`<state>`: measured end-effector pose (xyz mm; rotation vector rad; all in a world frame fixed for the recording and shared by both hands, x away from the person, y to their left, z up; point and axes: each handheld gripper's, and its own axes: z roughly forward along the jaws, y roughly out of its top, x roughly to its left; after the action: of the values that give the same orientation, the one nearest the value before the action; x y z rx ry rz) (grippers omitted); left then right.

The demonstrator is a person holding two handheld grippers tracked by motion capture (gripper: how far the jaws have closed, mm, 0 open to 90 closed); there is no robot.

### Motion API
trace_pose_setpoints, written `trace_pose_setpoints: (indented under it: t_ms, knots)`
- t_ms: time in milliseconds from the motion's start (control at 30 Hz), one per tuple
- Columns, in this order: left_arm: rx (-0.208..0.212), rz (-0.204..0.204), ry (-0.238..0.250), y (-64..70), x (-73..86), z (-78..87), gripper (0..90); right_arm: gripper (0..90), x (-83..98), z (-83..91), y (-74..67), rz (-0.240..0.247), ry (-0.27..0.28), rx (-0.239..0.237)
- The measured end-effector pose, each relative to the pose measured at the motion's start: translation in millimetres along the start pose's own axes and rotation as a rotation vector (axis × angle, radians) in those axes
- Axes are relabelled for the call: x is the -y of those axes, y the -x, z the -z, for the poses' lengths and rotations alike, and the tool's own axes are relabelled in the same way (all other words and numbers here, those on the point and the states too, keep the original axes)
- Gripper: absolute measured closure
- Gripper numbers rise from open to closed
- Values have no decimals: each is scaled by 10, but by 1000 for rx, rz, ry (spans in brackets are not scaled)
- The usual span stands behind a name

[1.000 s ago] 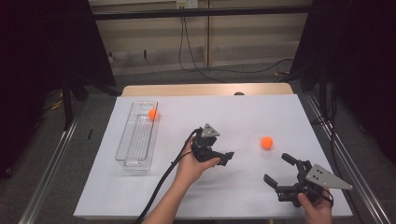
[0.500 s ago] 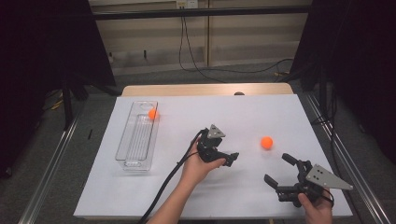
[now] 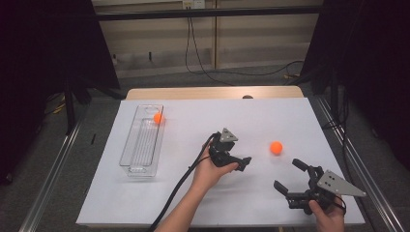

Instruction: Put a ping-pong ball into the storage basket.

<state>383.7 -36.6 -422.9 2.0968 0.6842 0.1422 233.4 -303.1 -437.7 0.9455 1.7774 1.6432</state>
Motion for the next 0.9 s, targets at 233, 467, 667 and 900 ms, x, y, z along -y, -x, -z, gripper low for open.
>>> trace_pose_setpoints:
  t_ms: [233, 467, 667, 900]
  knots:
    - [0, -5, -4, 9, -25, -46, 97, 11, -1, 2, -1, 1, -2, 0]
    - [2, -10, -4, 17, -41, -102, 97, 11, 0, -2, 0, 3, -10, 3]
    - [8, -16, -3, 48, -65, -155, 97, 8, -3, 1, 1, 5, -9, 1]
    - [6, -20, 0, 71, -99, -204, 97, 7, -4, 5, 4, 5, -6, 1]
